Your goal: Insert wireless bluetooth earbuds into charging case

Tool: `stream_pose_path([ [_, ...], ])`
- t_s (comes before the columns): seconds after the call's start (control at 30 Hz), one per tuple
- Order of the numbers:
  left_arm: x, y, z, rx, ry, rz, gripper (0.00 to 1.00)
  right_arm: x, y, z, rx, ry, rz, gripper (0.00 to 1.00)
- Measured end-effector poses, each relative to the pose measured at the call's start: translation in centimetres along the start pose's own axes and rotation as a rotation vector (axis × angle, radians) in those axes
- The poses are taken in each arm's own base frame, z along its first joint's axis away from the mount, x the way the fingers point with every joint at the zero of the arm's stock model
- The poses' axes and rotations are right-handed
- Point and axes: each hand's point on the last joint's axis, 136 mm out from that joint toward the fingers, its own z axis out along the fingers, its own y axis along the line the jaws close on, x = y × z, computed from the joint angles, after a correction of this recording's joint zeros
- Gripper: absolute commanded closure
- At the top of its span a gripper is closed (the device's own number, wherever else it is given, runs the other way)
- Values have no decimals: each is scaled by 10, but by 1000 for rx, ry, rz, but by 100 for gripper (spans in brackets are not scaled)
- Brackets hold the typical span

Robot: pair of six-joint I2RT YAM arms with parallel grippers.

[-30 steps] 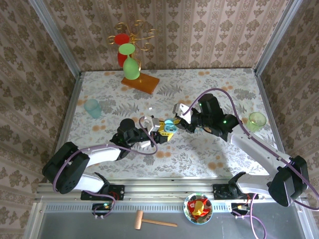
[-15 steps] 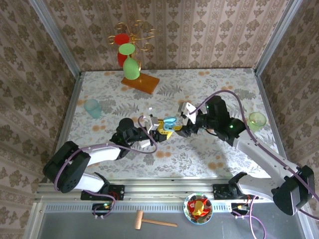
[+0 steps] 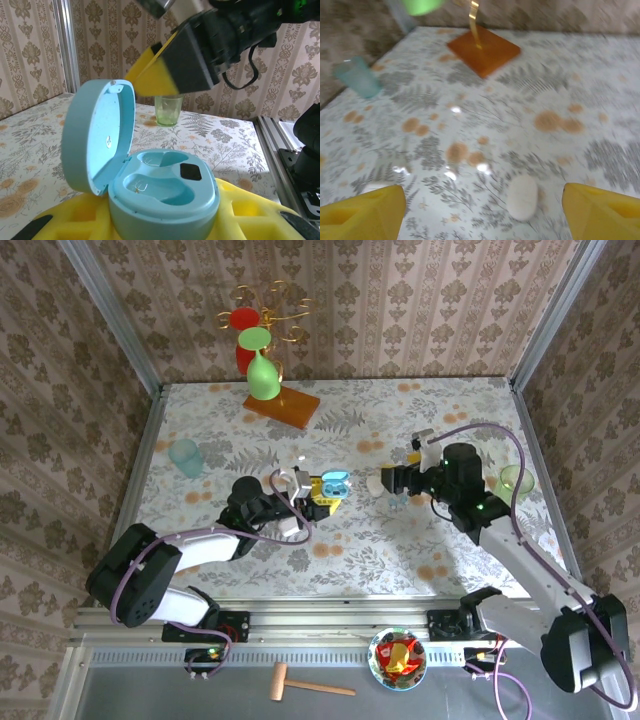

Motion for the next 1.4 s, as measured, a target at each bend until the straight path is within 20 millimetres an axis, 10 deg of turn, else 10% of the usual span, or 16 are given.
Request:
stream_pose_path([
  [0.23,-2,-2,-1,11,-8,1,66,64,-40,35,168,313,128,33],
  [0.57,1,-2,-2,8,-6,-3,67,105,-58,70,229,578,181,52],
  [1.4,-1,-4,-3,15,-9,0,67,163,-35,78,54,789,263,55],
])
